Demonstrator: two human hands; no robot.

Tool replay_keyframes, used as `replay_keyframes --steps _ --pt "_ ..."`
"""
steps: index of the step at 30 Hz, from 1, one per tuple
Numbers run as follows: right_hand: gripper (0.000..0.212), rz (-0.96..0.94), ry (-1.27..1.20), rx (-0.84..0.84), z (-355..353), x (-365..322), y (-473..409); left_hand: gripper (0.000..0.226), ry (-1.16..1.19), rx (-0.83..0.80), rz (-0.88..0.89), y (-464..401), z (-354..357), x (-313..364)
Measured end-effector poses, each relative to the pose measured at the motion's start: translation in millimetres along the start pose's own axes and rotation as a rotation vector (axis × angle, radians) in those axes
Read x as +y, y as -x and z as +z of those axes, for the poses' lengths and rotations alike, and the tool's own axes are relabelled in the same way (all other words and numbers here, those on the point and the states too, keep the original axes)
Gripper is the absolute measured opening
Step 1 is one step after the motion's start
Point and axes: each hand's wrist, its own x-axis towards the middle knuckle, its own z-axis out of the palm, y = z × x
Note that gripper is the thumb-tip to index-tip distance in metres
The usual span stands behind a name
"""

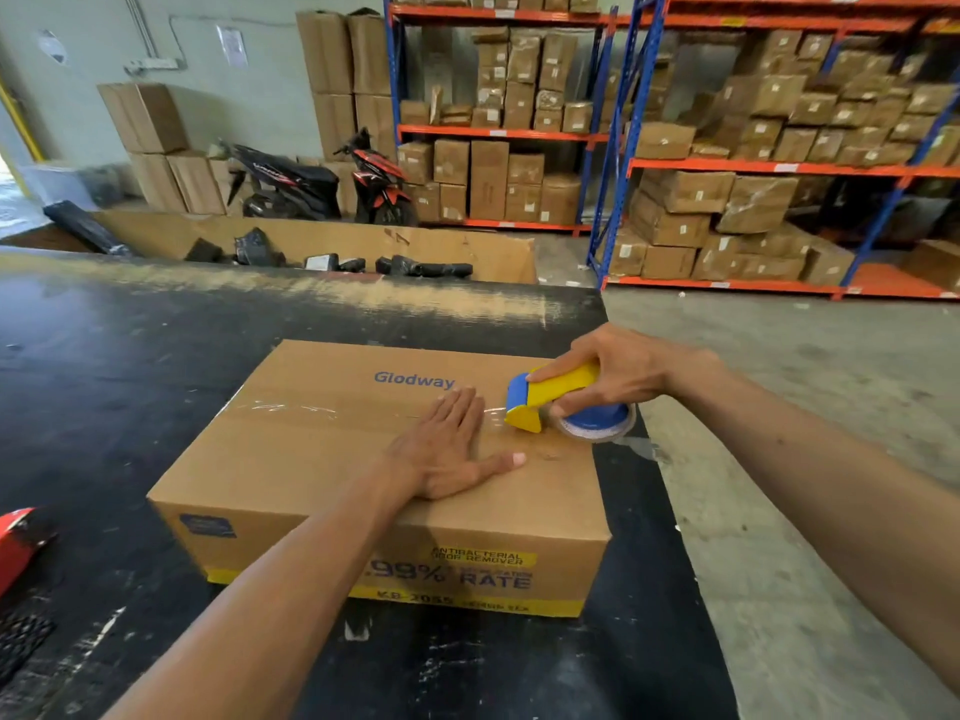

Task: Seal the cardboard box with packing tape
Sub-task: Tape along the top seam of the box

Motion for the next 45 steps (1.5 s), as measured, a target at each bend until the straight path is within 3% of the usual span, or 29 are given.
replay_keyframes --steps 8,12,15,21,24,28,33,37,40,45 --pt "0.052 0.141 -0.038 0.015 -2.9 69.4 91.2 0.114 -0.041 -0.026 0.037 -1.4 1.3 -5.6" --pt "0.062 0.084 0.043 0.03 23.5 74.3 91.8 0.119 -0.049 -0.056 0.01 -2.0 -2.8 -2.2" --pt "0.061 0.046 0.106 0.058 35.6 73.9 83.5 0.126 -0.063 -0.053 -0.06 -2.2 -7.5 24.5" --pt "0.052 0.013 0.336 -0.043 35.3 54.3 71.6 0.133 -0.032 -0.021 -0.007 -19.9 4.1 102.7" --pt "0.042 -0.011 0.444 -0.18 64.8 34.1 65.6 0.127 -0.081 -0.047 -0.028 -27.2 7.4 105.6" --pt "0.051 0.098 0.45 -0.143 67.0 44.9 70.0 0.114 -0.099 -0.081 -0.056 -32.9 4.0 108.4" --pt "0.053 0.222 0.342 0.039 42.2 57.5 78.6 0.104 -0.105 -0.165 -0.06 -33.4 -5.6 95.7" --pt "0.052 0.312 0.168 0.224 28.1 56.7 79.9 0.082 0.007 -0.053 -0.275 -38.7 -0.9 115.8" --pt "0.053 0.394 -0.081 0.385 23.1 49.1 76.3 0.072 0.007 0.044 -0.4 -44.6 8.9 132.5" --pt "0.041 0.435 -0.647 0.623 31.9 25.8 65.0 0.071 -0.072 0.012 -0.367 -44.4 10.8 125.2"
